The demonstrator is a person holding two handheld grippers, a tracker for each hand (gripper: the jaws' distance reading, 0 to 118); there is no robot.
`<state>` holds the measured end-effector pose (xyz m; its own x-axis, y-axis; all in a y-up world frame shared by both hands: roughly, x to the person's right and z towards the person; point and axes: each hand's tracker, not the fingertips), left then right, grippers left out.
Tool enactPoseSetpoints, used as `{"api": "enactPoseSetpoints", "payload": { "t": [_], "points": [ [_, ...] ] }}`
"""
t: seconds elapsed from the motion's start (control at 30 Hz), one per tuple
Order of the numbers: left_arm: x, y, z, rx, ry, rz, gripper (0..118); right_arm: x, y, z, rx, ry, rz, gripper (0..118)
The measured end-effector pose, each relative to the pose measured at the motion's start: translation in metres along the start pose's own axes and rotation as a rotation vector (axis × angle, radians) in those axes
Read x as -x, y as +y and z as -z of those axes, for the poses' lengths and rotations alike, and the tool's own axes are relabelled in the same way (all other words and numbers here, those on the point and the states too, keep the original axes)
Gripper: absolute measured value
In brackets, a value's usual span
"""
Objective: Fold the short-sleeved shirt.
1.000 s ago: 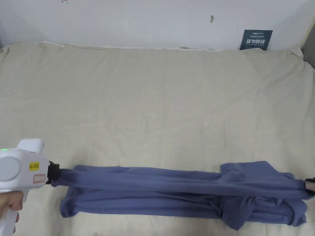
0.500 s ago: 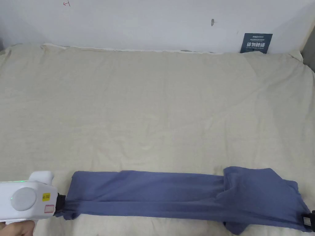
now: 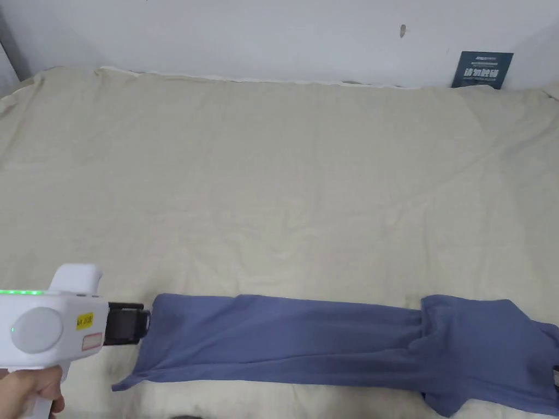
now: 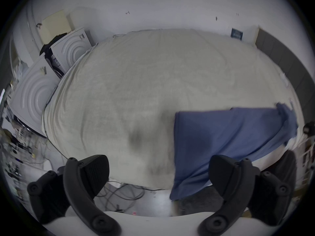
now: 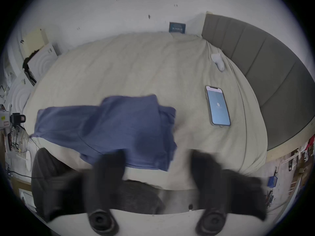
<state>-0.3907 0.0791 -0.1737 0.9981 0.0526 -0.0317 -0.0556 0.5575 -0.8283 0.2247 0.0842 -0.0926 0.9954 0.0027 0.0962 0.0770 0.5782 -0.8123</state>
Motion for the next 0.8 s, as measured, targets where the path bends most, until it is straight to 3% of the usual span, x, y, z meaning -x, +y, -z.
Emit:
{"api": "enactPoseSetpoints", "payload": {
  "t": [0.03, 0.07, 0.2, 0.3, 0.43, 0.47, 0.53, 0.6, 0.63, 0.67, 0.8],
  "points": [
    [0.006, 0.003, 0.002, -0.008, -0.08, -0.048, 18, 0.005, 0.002, -0.001, 0.007, 0.008, 0.002, 0],
    [0.011, 0.006, 0.008, 0.019, -0.121, -0.103, 0, 0.012, 0.004, 0.002, 0.008, 0.0, 0.003, 0],
    [0.017, 0.004, 0.032, 0.041, -0.093, -0.131, 0, 0.034, 0.014, 0.005, -0.024, 0.013, 0.003, 0],
    [0.03, 0.003, 0.051, 0.101, -0.204, -0.255, 0, 0.04, 0.019, 0.009, -0.029, 0.022, 0.002, 0],
    [0.038, 0.003, 0.071, 0.154, -0.3, -0.283, 0, 0.042, 0.021, 0.016, -0.021, 0.023, 0.015, 0],
    [0.038, 0.003, 0.076, 0.16, -0.33, -0.287, 2, 0.043, 0.022, 0.018, -0.015, 0.022, 0.015, 0],
    [0.039, 0.006, 0.082, 0.15, -0.374, -0.293, 20, 0.041, 0.018, 0.021, -0.001, 0.016, 0.009, 0],
    [0.042, 0.012, 0.09, 0.185, -0.439, -0.285, 118, 0.04, 0.018, 0.025, 0.014, 0.018, 0.007, 0],
    [0.047, 0.016, 0.094, 0.092, -0.499, -0.316, 114, 0.04, 0.016, 0.025, 0.017, 0.018, 0.008, 0],
    [0.052, 0.019, 0.103, 0.18, -0.452, -0.318, 112, 0.04, 0.015, 0.025, 0.022, 0.019, 0.007, 0],
    [0.062, 0.026, 0.131, 0.247, -0.587, -0.366, 108, 0.039, 0.013, 0.028, 0.035, 0.013, 0.003, 0]
  ]
}}
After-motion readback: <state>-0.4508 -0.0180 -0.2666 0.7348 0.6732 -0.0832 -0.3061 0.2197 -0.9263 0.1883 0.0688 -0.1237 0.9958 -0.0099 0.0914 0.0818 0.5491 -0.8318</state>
